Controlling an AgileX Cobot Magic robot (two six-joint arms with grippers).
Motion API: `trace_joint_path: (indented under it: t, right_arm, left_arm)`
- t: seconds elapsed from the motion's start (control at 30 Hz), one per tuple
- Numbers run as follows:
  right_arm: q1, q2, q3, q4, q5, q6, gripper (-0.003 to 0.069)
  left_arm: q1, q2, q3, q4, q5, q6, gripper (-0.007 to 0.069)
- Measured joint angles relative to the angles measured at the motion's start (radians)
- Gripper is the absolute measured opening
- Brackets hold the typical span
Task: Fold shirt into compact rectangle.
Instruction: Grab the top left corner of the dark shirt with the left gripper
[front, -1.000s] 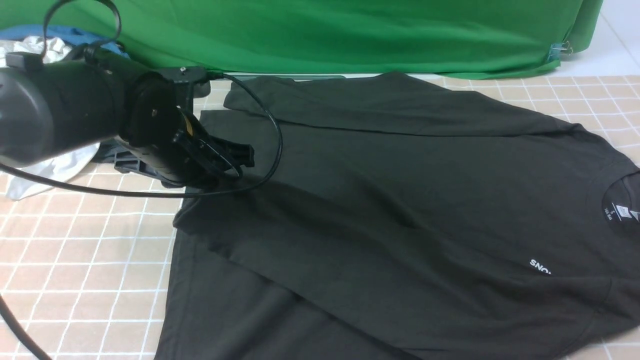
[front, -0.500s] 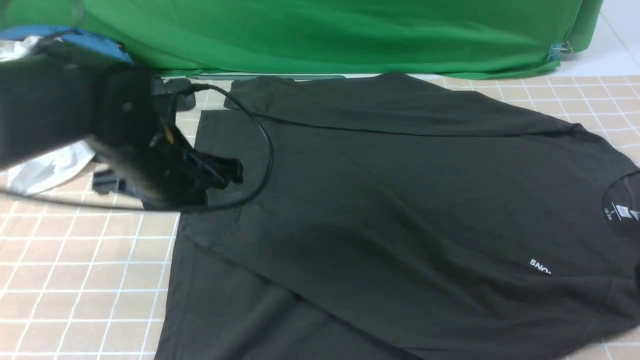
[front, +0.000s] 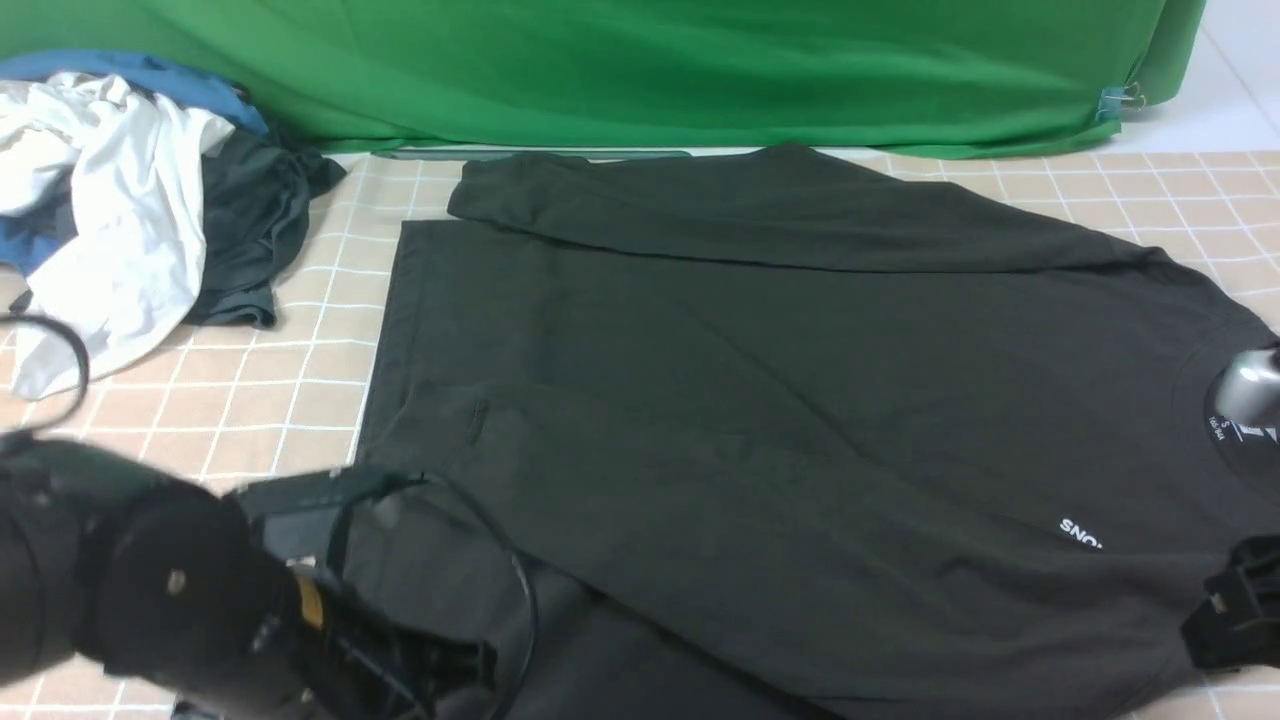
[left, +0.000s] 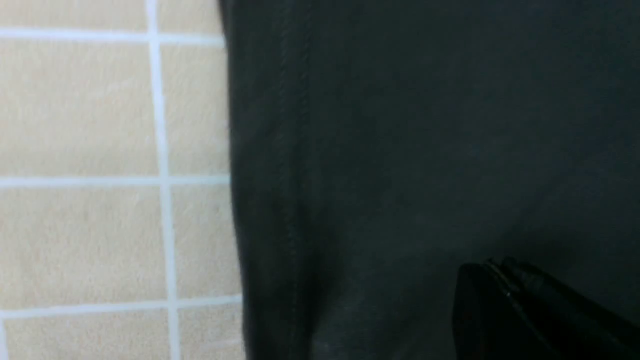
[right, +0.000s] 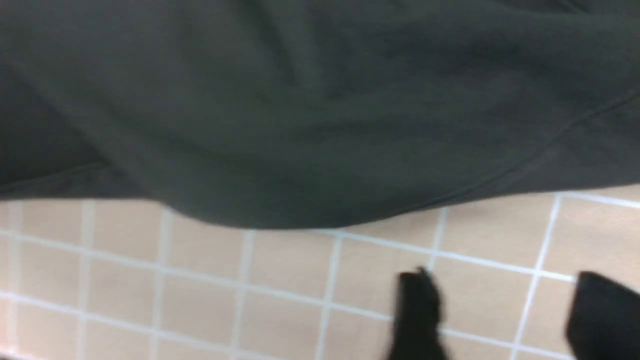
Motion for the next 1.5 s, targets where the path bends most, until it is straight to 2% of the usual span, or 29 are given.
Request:
trace_joint_path:
  t: [0.07,0.17,0.57,0.9,0.93,1.0,1.17,1.2,1.27,1.5]
  right_arm:
    - [0.000,0.044,0.000,-0.035,-0.024,0.037,0.0526]
    - [0.000,0.097,0.005,-0.070,-0.070,0.084,0.0545]
    - [0.000,0.280,0.043,-0.049,-0.253,0.181,0.0550]
    - [0.000,0.381,0.043,-0.031,-0.269,0.220,0.0547]
    - [0.000,0.387,0.043,-0.027,-0.270,0.220,0.0535]
    - [0.000,0.392,0.043,-0.021,-0.277,0.220,0.0458]
    - [0.000,0.393,0.043,-0.017,-0.290,0.209,0.0113]
    - [0.000,0.393,0.043,-0.017,-0.289,0.204,0.0080]
    - [0.000,0.393,0.043,-0.016,-0.284,0.183,0.0044]
    - [0.000,0.307,0.043,-0.016,-0.222,0.110,0.0038]
  left_arm:
    - [-0.003,0.000,0.021,0.000,-0.024,-0.012,0.0011]
    - [-0.005,0.000,0.035,0.000,-0.040,-0.017,0.0011]
    - [-0.005,0.068,0.044,0.005,-0.047,-0.027,0.0011]
    - [-0.005,0.098,0.044,0.008,-0.063,-0.027,0.0012]
    - [-0.005,0.098,0.044,0.008,-0.063,-0.027,0.0012]
    - [-0.005,0.098,0.044,0.008,-0.064,-0.027,0.0012]
    - [-0.005,0.099,0.044,0.008,-0.068,-0.027,0.0012]
    - [-0.005,0.099,0.044,0.008,-0.068,-0.027,0.0012]
    - [-0.005,0.099,0.044,0.008,-0.069,-0.027,0.0013]
    - [-0.005,0.099,0.044,0.015,-0.072,-0.024,0.0013]
